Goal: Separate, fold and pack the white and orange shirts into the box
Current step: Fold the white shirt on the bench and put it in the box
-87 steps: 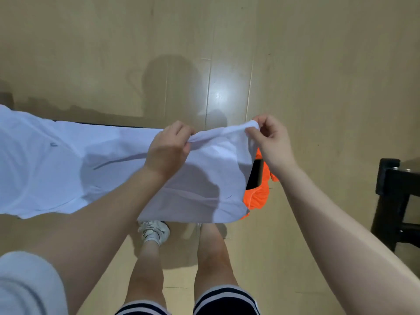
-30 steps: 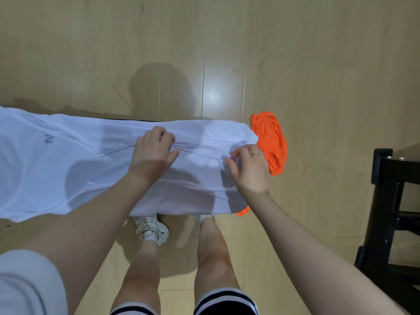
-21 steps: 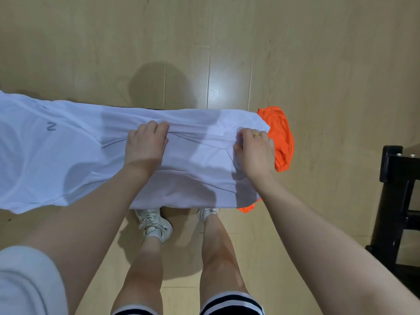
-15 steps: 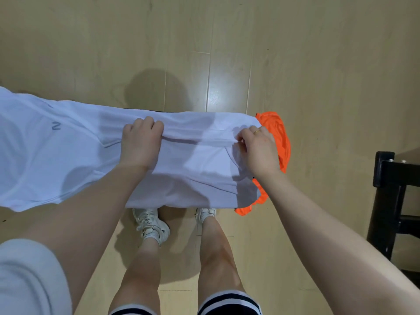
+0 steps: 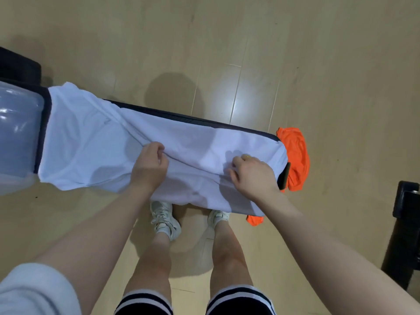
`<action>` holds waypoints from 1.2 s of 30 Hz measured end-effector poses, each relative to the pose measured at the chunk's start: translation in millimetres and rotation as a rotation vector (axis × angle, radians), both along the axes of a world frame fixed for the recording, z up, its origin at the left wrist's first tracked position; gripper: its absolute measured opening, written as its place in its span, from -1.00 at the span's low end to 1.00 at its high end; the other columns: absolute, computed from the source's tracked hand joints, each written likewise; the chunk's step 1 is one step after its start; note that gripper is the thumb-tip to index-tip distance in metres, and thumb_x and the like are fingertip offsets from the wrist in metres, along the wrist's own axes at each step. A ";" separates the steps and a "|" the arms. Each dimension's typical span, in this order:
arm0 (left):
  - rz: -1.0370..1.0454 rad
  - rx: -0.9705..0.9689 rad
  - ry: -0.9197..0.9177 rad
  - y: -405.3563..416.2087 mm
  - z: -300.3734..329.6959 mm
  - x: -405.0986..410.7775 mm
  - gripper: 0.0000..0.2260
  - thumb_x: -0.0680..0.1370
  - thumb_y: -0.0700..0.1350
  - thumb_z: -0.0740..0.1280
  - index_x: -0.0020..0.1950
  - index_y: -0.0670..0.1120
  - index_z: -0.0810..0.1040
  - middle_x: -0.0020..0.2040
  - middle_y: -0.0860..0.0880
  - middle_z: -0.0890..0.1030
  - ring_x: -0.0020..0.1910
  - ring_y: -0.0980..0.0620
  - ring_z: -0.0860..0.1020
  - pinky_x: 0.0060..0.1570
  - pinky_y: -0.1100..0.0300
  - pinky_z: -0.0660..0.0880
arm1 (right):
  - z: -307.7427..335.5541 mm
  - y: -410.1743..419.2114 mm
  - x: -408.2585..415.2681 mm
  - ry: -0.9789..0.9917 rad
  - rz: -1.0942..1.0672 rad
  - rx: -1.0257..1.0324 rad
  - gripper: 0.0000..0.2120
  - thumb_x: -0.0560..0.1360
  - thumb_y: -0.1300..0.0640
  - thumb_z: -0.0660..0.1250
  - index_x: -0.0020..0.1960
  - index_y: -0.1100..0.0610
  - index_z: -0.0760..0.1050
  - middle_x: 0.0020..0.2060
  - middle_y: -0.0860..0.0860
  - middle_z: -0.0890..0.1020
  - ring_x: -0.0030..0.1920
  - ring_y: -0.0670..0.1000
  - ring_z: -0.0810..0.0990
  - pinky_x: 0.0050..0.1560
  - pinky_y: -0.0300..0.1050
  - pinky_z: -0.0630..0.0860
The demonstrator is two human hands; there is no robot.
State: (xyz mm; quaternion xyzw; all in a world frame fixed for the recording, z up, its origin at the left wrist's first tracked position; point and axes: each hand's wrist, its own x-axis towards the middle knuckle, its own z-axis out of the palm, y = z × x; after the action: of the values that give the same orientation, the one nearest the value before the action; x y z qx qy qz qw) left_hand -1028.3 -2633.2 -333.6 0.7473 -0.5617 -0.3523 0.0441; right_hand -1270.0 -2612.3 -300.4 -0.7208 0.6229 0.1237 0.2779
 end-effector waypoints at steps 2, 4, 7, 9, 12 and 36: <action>0.216 0.032 0.039 -10.8 5.2 12.0 -0.78 0.54 -0.24 0.17 0.15 -0.26 0.41 0.08 -0.25 0.48 0.00 -0.14 0.45 -0.04 0.16 0.31 | 0.1 -16.4 28.9 -0.138 0.009 0.057 -0.75 0.57 0.09 0.10 0.10 0.21 0.43 0.01 0.15 0.51 0.03 0.21 0.50 -0.21 -0.08 0.29; 0.383 0.045 0.054 -22.0 6.6 27.5 -0.73 0.56 -0.22 0.16 0.24 -0.28 0.36 0.20 -0.28 0.44 0.13 -0.19 0.44 0.09 0.11 0.34 | -3.6 -31.4 59.4 -0.230 0.025 0.099 -0.77 0.56 0.13 0.11 0.11 0.19 0.45 0.04 0.14 0.50 0.06 0.19 0.49 -0.17 -0.07 0.36; 0.522 0.101 0.090 -36.7 2.1 48.9 -0.66 0.60 -0.16 0.12 0.36 -0.22 0.30 0.30 -0.18 0.41 0.27 -0.14 0.40 0.25 0.13 0.30 | -11.1 -51.8 104.4 -0.299 0.048 0.049 -0.74 0.55 0.19 0.13 0.16 0.20 0.49 0.11 0.17 0.50 0.14 0.20 0.45 -0.10 -0.12 0.29; 0.566 0.140 0.136 -46.8 -4.9 60.0 -0.66 0.60 -0.12 0.14 0.35 -0.19 0.35 0.28 -0.16 0.46 0.26 -0.13 0.43 0.26 0.13 0.32 | -15.3 -63.6 132.0 -0.331 0.070 0.024 -0.73 0.56 0.19 0.13 0.18 0.21 0.50 0.14 0.17 0.50 0.18 0.20 0.43 -0.04 -0.10 0.29; 0.668 0.182 0.224 -63.6 -17.7 71.7 -0.66 0.54 -0.02 0.24 0.20 -0.22 0.49 0.10 -0.22 0.60 0.15 -0.19 0.54 0.19 0.03 0.44 | -31.9 -73.6 168.4 -0.257 0.132 0.036 -0.72 0.56 0.17 0.14 0.18 0.20 0.50 0.14 0.17 0.52 0.20 0.19 0.44 0.06 -0.04 0.35; -0.806 0.046 -0.432 -195.7 -17.8 206.2 -0.51 0.46 -0.37 0.16 0.36 -0.05 0.32 0.36 -0.10 0.35 0.34 -0.15 0.28 0.26 0.01 0.26 | -52.8 -127.6 301.2 -0.068 -0.023 -0.107 -0.83 0.46 0.22 0.26 0.01 0.25 0.49 -0.15 0.17 0.56 -0.16 0.21 0.54 -0.32 -0.10 0.20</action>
State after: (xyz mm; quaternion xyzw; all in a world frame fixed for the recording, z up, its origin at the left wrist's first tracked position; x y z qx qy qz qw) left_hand -822.1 -2828.9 -351.3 0.5264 -0.7959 -0.1899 -0.2310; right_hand -968.9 -2739.9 -353.2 -0.7311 0.6270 0.0624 0.2615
